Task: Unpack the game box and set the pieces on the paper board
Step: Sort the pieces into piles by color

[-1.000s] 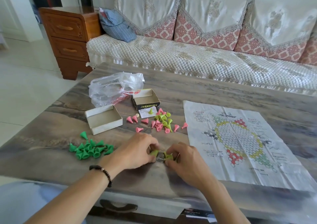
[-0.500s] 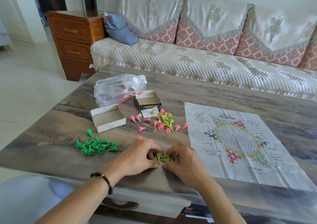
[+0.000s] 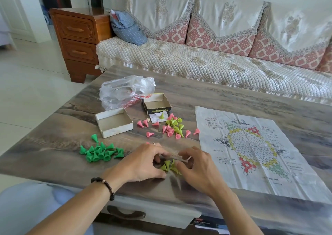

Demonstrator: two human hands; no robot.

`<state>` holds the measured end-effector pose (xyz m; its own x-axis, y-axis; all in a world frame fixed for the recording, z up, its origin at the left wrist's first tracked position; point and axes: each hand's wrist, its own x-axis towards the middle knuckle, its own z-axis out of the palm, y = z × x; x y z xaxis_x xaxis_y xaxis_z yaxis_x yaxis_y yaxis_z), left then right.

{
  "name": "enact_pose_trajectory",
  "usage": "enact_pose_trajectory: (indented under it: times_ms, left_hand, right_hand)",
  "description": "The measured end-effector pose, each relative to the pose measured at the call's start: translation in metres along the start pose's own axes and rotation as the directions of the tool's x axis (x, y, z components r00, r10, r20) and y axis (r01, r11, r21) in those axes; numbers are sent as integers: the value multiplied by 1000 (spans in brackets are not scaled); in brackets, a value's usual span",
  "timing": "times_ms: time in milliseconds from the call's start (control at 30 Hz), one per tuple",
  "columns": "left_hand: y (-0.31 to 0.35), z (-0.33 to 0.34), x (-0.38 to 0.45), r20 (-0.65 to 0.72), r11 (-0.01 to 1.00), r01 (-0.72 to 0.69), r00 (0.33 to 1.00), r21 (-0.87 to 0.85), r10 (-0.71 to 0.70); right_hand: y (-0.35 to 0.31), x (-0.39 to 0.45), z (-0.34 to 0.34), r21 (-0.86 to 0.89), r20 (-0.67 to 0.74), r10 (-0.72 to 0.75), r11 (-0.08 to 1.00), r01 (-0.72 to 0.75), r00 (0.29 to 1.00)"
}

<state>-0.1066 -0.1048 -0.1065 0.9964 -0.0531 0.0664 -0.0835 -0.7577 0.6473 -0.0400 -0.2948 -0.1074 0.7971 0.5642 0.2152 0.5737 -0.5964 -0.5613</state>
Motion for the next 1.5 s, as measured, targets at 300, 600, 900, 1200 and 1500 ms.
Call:
enact_pose_trajectory:
  times_ms: [300, 600, 900, 1200, 1500]
  left_hand:
    - [-5, -19, 48, -183, 999, 16, 983, -35, -22]
    - [-14, -32, 126, -124, 966, -6, 991, 258, 39]
    - [-28, -32, 157, 90, 922, -116, 992, 368, 89]
    - [-38, -27, 157, -54, 945, -76, 994, 319, 98]
    - [-31, -36, 146, -101, 961, -23, 993, 277, 53]
  right_hand:
    - [18, 57, -13, -77, -164, 38, 996, -51, 986]
    - [27, 116, -15, -225, 95, 7, 974, 14, 995]
    - [35, 130, -7, -229, 167, -27, 971, 65, 986]
    - [35, 131, -2, -213, 118, -64, 973, 88, 991]
    - [32, 127, 2, -228, 91, -37, 972, 57, 995]
